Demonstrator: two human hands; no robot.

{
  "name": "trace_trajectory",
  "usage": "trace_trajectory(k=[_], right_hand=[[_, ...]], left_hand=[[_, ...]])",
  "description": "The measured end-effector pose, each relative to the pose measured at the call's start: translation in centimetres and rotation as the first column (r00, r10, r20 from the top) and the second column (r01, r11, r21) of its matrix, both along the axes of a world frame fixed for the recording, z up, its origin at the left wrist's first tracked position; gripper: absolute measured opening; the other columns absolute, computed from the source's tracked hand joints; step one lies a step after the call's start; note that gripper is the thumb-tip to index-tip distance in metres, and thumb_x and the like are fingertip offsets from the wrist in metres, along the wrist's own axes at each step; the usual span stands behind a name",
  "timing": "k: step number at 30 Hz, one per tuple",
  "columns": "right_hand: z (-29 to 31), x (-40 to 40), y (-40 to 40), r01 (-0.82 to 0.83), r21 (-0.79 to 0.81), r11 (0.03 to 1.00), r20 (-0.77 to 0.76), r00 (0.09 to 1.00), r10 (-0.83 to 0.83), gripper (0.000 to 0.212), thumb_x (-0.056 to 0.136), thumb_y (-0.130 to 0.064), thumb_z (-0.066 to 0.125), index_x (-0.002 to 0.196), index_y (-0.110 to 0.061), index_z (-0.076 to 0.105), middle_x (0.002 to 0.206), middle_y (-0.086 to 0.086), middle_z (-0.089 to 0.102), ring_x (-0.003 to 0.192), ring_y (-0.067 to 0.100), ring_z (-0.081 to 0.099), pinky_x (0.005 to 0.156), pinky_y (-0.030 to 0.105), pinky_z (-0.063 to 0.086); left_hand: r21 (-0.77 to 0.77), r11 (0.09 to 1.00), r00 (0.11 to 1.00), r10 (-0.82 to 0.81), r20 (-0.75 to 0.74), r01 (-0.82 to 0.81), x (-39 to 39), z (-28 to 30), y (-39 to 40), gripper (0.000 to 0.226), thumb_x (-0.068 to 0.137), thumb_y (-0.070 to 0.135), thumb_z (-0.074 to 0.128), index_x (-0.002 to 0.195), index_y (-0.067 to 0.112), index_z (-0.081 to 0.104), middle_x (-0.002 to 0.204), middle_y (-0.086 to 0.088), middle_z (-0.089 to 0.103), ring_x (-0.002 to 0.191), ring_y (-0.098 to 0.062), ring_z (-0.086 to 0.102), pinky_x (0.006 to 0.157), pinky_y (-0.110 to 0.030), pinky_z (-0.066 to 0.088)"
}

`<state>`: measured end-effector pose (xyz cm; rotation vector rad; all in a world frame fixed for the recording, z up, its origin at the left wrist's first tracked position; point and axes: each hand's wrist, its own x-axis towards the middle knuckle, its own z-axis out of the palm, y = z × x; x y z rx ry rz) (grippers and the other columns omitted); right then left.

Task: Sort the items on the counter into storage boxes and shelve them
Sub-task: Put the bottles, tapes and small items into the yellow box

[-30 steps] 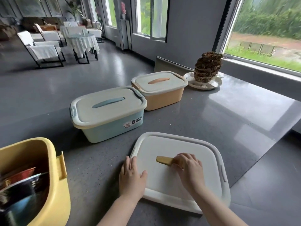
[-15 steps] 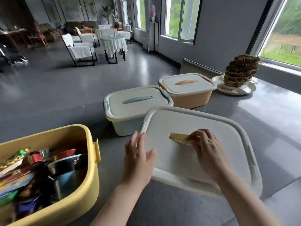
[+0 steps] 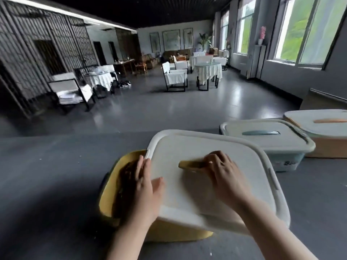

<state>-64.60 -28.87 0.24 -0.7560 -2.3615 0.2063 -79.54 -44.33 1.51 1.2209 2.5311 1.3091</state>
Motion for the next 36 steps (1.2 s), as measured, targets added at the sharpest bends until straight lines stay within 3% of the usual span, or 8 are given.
trace_trajectory(k=[4,11,17,21,27,29,32,36], right_hand=[[-0.6,-6.6,-2.1,-0.11,-0.022,0.994,0.108,0.988,0.112,0.021,0.098,-0.03,0.046,0.105,-0.016,0.06,0.11,0.004,0.055,0.1,0.026,0.054,0.085,0.037,0.043],[-1.7,-11.6,-3.3,-0.078,-0.03,0.996,0.312,0.946,0.084,0.029,0.101,-0.038,0.037,0.116,-0.02,0.054,0.121,0.001,0.05,0.111,0.021,0.048,0.092,0.03,0.036],[-2.0,-10.7,-4.0,-0.104,-0.142,0.984,0.227,0.965,0.134,0.026,0.098,-0.036,0.046,0.117,-0.02,0.052,0.12,-0.002,0.052,0.111,0.021,0.051,0.092,0.028,0.037],[-2.2,-9.1,-4.1,-0.155,-0.129,0.979,0.229,0.956,0.182,0.038,0.099,-0.034,0.041,0.134,-0.022,0.045,0.14,-0.005,0.045,0.128,0.015,0.041,0.107,0.023,0.025],[-2.7,-3.0,-1.4,0.246,0.042,0.968,0.311,0.918,-0.247,0.038,0.096,-0.048,0.033,0.127,-0.033,0.049,0.14,-0.011,0.043,0.136,0.012,0.03,0.114,0.03,0.018],[-2.8,-1.2,-0.3,0.387,-0.059,0.92,0.289,0.889,-0.355,0.047,0.094,-0.054,0.04,0.134,-0.029,0.043,0.142,-0.008,0.043,0.136,0.015,0.031,0.111,0.03,0.025],[-3.1,-0.4,0.4,0.404,-0.458,0.792,0.161,0.914,-0.373,0.079,0.087,-0.059,0.055,0.148,-0.018,0.026,0.151,0.0,0.037,0.137,0.021,0.035,0.108,0.032,0.033],[-3.8,-0.8,-0.1,0.14,-0.888,0.438,-0.086,0.886,-0.456,0.063,0.075,-0.052,0.074,0.119,-0.013,0.053,0.113,0.005,0.067,0.1,0.02,0.062,0.091,0.037,0.05]], left_hand=[[-0.013,0.988,0.985,0.15,-0.08,-0.152,-5.9,-1.8,-4.3,0.063,0.09,0.016,0.06,0.146,0.013,0.033,0.157,-0.001,0.02,0.144,-0.018,0.021,0.118,-0.033,0.015],[-0.094,0.986,0.99,0.138,-0.004,-0.137,-10.4,-4.7,-4.8,0.056,0.095,0.019,0.051,0.147,0.011,0.031,0.159,0.001,0.015,0.145,-0.017,0.017,0.117,-0.034,0.016],[-0.352,0.914,0.949,0.093,-0.301,-0.201,-10.6,-4.8,-3.7,0.055,0.1,0.042,0.031,0.15,0.021,0.022,0.16,0.004,0.008,0.147,-0.012,0.002,0.116,-0.03,0.002],[-0.347,0.936,0.953,-0.052,-0.297,-0.057,-8.2,-3.7,-1.1,0.057,0.099,0.044,0.034,0.15,0.022,0.022,0.16,0.004,0.01,0.147,-0.012,0.006,0.118,-0.03,0.001],[-0.41,0.886,0.871,-0.367,-0.328,0.219,-2.1,-3.8,5.7,0.053,0.1,0.043,0.029,0.15,0.03,0.018,0.16,0.009,0.006,0.147,-0.009,0.001,0.119,-0.036,-0.001],[-0.415,0.881,0.864,-0.38,-0.332,0.228,-1.3,-4.1,6.9,0.052,0.1,0.045,0.026,0.15,0.032,0.019,0.16,0.01,0.008,0.146,-0.008,0.002,0.119,-0.037,-0.001],[-0.419,0.877,0.866,-0.385,-0.321,0.234,-1.3,-4.6,7.2,0.052,0.1,0.047,0.024,0.15,0.035,0.016,0.16,0.012,0.006,0.146,-0.006,-0.001,0.117,-0.035,-0.005],[-0.409,0.879,0.869,-0.386,-0.309,0.245,-1.4,-4.6,7.0,0.052,0.099,0.047,0.025,0.15,0.037,0.017,0.16,0.013,0.006,0.146,-0.005,-0.001,0.117,-0.034,-0.005]])
